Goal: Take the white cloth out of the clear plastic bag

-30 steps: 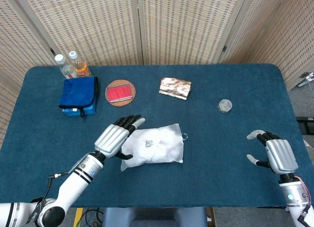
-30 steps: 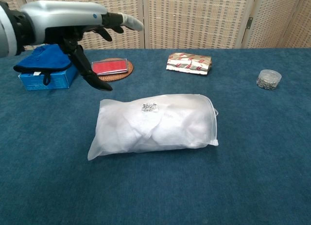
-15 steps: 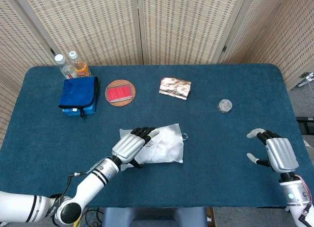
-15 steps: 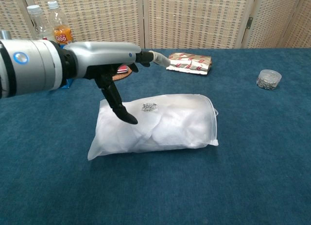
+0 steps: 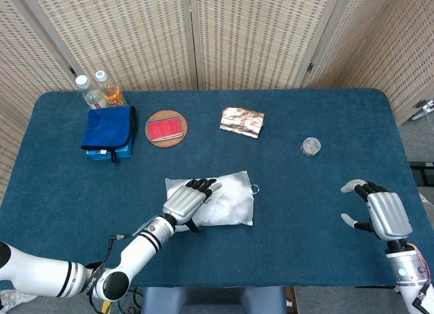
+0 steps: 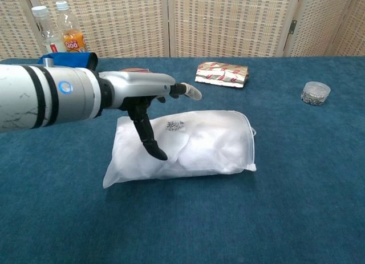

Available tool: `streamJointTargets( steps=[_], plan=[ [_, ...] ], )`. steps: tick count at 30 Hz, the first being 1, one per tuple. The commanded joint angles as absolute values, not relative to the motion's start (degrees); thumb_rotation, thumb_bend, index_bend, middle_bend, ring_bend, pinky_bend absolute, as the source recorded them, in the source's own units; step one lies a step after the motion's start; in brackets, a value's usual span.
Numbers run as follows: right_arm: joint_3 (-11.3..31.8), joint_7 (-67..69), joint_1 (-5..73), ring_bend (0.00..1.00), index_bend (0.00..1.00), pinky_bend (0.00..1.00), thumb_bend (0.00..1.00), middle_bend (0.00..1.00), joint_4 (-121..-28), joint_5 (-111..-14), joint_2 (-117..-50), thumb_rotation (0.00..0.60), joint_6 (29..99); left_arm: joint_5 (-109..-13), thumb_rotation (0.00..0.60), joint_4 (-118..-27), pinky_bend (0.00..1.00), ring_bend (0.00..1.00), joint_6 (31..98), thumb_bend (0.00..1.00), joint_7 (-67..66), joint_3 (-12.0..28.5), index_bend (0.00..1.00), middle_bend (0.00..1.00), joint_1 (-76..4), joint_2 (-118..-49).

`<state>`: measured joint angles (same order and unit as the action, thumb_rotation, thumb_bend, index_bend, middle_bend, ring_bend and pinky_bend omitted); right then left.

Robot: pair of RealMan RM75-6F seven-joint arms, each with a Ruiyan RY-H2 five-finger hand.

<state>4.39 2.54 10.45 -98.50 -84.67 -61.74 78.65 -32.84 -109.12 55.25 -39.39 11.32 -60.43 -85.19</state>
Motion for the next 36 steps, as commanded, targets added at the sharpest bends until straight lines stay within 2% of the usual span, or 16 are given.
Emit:
streamJointTargets(
  steps=[1,27,33,36],
  plan=[
    [4.3,2.6,10.4,0.32,0.40,0.45,0.12,0.34,-98.4,-84.8,-61.8,0.600,78.6,-31.0,0.600,-108.2,0.07,0.00,55.2,0.00,-40.0,11.0,0.00,0.00,-61.9,-85.9],
    [3.8,4.0,10.3,0.32,0.40,0.45,0.12,0.34,-96.5,-84.6,-63.0,0.600,77.9,-10.5,0.600,-103.7,0.07,0.00,55.7,0.00,-43.5,10.8,0.00,0.00,-71.8,-88.0],
    [3.8,4.2,10.2,0.32,0.40,0.45,0.12,0.34,-96.3,-84.6,-63.2,0.600,77.9,-8.2,0.600,-102.8,0.07,0.00,56.7,0.00,-44.1,10.5,0.00,0.00,-73.2,-88.7],
    [3.7,4.3,10.2,0.32,0.40,0.45,0.12,0.34,-96.2,-84.7,-63.3,0.600,77.8,-9.5,0.600,-101.9,0.17,0.00,58.4,0.00,-44.5,9.9,0.00,0.00,-73.4,-89.7]
  ],
)
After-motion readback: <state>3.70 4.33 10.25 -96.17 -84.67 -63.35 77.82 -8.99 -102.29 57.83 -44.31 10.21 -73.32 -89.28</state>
